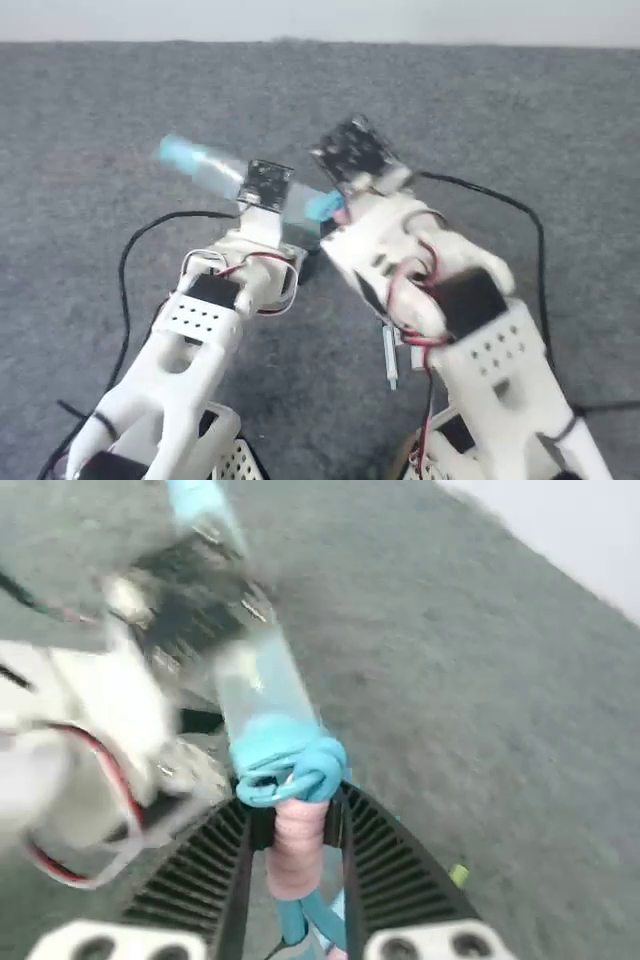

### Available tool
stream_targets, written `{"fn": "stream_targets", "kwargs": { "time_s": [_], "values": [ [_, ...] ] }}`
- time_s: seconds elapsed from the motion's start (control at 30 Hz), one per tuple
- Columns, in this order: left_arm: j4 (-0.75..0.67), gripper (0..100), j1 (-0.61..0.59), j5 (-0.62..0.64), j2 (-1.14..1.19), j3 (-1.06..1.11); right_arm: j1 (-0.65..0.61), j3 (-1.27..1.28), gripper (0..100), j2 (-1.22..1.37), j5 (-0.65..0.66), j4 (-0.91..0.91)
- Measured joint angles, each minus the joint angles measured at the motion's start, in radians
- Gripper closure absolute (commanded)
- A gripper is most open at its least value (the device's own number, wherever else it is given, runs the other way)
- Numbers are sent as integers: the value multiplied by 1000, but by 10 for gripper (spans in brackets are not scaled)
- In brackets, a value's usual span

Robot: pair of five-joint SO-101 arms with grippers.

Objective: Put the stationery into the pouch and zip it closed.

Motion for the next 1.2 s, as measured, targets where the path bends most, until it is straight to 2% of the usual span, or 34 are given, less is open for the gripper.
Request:
{"fn": "stream_targets", "kwargs": {
  "time_s": [0.17,0.3,0.47,0.6,0.73,0.87,1.0,1.1,1.2],
  "values": [
    [0,754,12,2,0,0,-130,31,992,17,0,32],
    [0,754,-2,2,0,0,-127,265,992,-12,11,-87],
    [40,754,-84,2,0,0,-115,546,992,-61,32,-229],
    [101,754,-161,2,0,0,-112,585,992,-63,40,-250],
    [147,754,-288,2,-37,0,-117,592,992,-63,40,-279],
    [227,754,-402,0,-255,26,-115,592,992,-37,40,-298],
    [321,754,-425,-52,-546,98,-63,592,992,12,40,-305],
    [384,753,-408,-86,-760,130,-3,571,992,15,40,-302],
    [459,719,-328,-146,-916,149,21,568,992,15,40,-302]
  ]
}}
